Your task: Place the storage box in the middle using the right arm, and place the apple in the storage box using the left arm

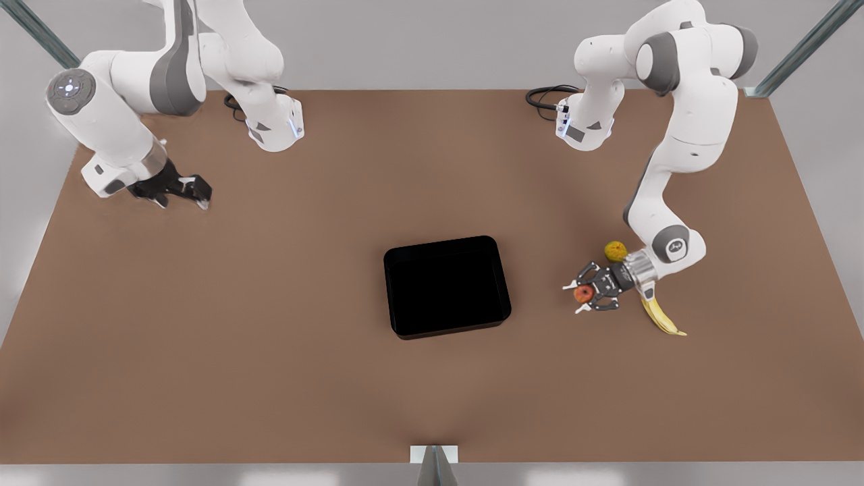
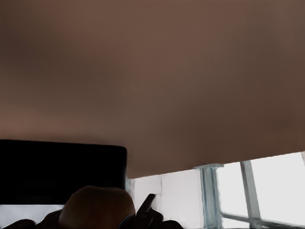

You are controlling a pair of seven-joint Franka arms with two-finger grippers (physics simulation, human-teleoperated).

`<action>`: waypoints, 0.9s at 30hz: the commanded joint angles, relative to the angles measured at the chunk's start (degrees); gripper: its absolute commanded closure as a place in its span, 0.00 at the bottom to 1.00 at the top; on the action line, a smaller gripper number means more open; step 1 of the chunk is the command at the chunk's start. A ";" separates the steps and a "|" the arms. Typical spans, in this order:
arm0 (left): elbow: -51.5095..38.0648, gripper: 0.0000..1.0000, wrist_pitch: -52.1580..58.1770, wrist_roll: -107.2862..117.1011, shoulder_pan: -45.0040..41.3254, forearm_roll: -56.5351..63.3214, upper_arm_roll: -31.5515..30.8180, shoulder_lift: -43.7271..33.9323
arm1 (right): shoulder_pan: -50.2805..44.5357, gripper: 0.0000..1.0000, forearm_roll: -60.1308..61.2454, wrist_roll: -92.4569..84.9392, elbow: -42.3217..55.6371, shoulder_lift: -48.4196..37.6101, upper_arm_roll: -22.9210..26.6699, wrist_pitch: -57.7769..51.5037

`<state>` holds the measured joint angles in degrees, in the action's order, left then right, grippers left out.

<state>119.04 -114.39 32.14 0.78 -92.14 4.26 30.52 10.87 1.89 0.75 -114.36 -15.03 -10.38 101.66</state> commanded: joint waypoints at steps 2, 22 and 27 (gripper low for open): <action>-0.22 0.78 -0.05 -0.15 0.01 0.03 -0.13 -1.86 | 1.61 0.00 -0.83 0.66 11.86 6.14 1.85 -6.99; -17.97 0.58 -31.95 59.62 -0.34 77.82 -40.56 0.86 | 1.09 0.00 -0.40 0.66 18.12 10.37 -2.89 -14.92; -17.97 0.00 -34.59 61.37 -0.43 80.10 -41.35 2.53 | 1.61 0.00 -0.66 0.66 17.86 10.37 -2.54 -15.00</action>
<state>101.10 -149.79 94.43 0.33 -15.40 -37.24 33.09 12.53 1.23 1.49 -96.42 -4.66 -12.77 86.66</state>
